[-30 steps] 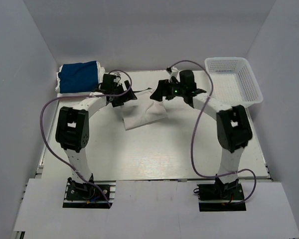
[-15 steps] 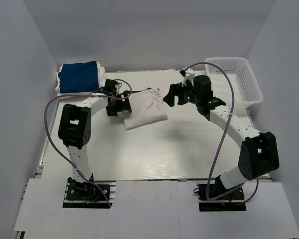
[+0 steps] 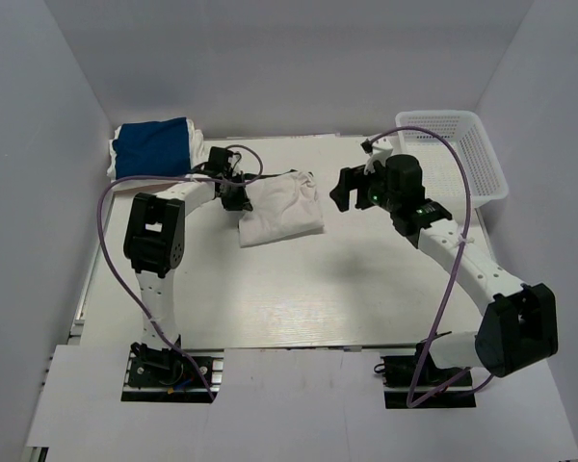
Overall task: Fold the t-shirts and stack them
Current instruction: Put the neatly folded tshirt into the corner of the board with the left arm
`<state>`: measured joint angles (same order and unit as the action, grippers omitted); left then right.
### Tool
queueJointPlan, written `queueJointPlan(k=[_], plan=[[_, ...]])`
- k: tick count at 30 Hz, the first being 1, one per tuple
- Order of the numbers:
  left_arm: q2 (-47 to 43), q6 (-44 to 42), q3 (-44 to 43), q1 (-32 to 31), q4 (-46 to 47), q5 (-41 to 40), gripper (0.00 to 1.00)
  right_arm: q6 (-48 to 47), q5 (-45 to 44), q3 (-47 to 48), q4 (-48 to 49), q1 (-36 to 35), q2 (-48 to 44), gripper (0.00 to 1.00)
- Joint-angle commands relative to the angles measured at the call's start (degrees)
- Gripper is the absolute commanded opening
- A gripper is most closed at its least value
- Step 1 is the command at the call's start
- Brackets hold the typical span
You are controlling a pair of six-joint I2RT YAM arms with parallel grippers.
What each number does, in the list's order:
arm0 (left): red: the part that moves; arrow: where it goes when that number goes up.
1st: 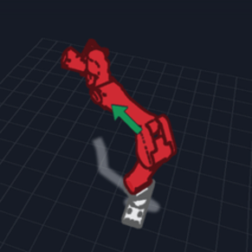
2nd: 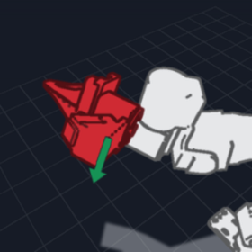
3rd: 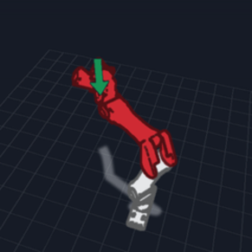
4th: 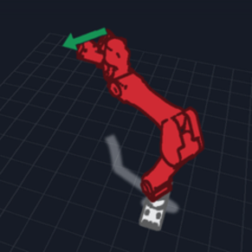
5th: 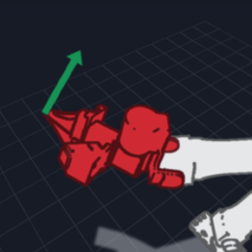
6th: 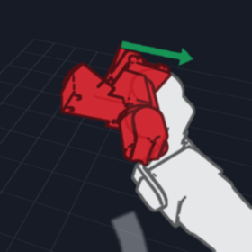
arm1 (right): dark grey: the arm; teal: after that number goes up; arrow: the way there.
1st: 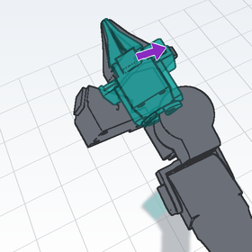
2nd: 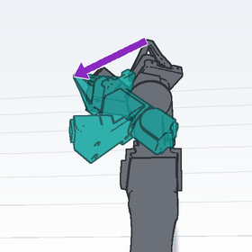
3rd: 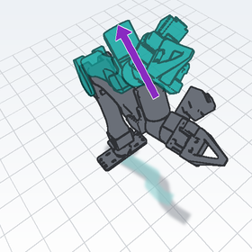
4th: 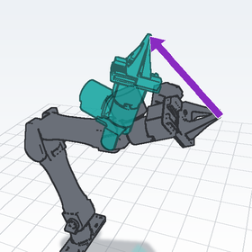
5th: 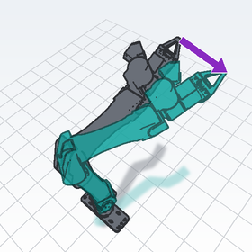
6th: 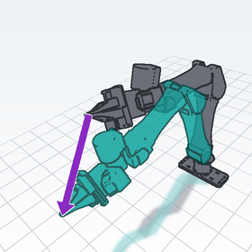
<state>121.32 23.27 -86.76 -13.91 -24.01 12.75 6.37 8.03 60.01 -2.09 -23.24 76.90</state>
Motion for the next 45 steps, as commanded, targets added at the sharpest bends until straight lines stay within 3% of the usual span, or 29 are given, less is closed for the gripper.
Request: queueJointPlan(k=[1,8,13,16,21,23,29,35,45], plan=[[-2.93,-4.54,-1.82,-0.68,-0.86,-0.62,0.00,-1.62,-4.43,-1.65,0.60,0.31,-2.72,0.90],[-8.55,-17.19,-14.21,0.55,-6.22,-7.11,0.00,-2.94,-10.23,-2.97,-0.46,0.31,-3.69,0.90],[-13.20,-25.97,-16.68,1.25,-6.31,-14.50,0.00,-3.65,-11.99,-2.97,-0.55,0.31,-2.82,0.90],[-13.21,-30.89,-20.28,2.48,-6.31,-15.74,0.00,-3.73,-11.81,-2.09,-0.72,0.39,-1.76,0.90],[-7.96,-36.26,-33.98,5.21,-10.70,-20.31,0.00,-3.65,-11.46,0.63,-2.48,0.48,0.87,0.90],[-6.45,-39.17,-38.91,6.96,-11.50,-20.31,0.00,-3.73,-11.64,1.34,-3.89,0.31,1.58,0.90],[-3.82,-41.55,-42.08,11.97,-7.02,-16.10,0.00,-4.35,-12.43,3.79,-5.73,0.31,2.37,0.90],[-2.66,-41.55,-41.03,18.12,-1.67,-6.10,0.00,-5.23,-12.78,7.75,-7.84,0.22,5.27,0.90],[2.07,-39.88,-40.42,25.68,-0.34,-4.40,0.00,-4.44,-12.34,13.03,-10.74,0.04,11.07,0.90]])
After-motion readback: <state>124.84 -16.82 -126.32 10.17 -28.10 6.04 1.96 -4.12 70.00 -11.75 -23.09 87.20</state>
